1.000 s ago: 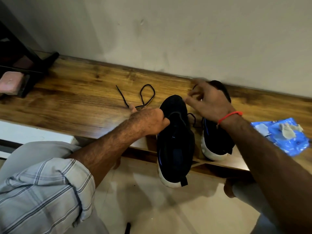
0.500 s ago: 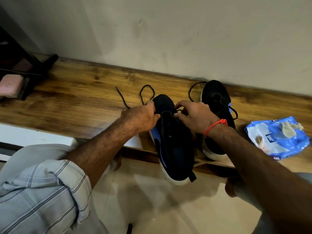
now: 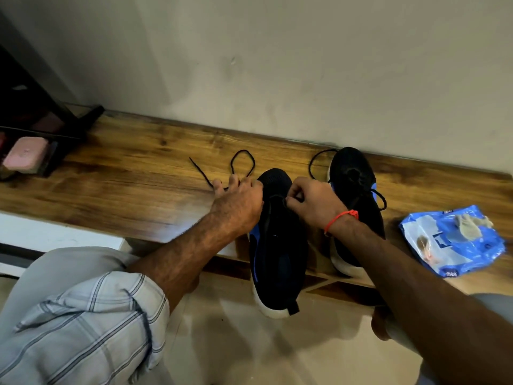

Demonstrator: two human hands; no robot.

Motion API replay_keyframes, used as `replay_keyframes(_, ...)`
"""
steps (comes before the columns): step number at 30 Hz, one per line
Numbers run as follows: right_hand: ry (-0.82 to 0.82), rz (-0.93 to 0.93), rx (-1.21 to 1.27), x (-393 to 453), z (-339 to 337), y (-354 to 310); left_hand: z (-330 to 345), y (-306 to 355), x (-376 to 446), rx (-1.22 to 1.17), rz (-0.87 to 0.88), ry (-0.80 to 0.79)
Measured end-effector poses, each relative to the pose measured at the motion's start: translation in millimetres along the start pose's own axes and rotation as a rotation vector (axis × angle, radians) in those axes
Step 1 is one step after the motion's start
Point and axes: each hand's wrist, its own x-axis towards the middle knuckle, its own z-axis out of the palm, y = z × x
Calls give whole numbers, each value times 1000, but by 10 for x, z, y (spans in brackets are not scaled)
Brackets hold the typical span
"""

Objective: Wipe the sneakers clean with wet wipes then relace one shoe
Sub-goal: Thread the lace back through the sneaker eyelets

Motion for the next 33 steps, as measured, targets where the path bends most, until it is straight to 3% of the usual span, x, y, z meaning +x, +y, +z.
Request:
replay_keyframes(3, -22, 172, 321, 40, -108, -31, -64, -9, 49, -291, -39, -10)
replay_keyframes(6, -34, 278, 592, 51, -288, -85, -279, -41, 146, -812, -88, -5)
replay_keyframes(8, -15, 294, 712, 9, -462, -162, -534, -55, 119, -1033, -67, 38)
replay_keyframes(13, 30, 231, 930, -16, -1053, -585, -1326, -44, -56, -1206, -40, 149)
replay_keyframes(20, 126, 79, 1178, -155, -2082, -1416, -2554, 51, -514, -1465, 67, 163)
replay_keyframes(25, 100, -45, 1414, -310, -2593, -1821, -3147, 81, -812, -1646, 128, 172)
replay_keyframes(33, 193, -178, 1407, -618, -3111, -2270, -3600, 275, -1129, -1704, 205, 296)
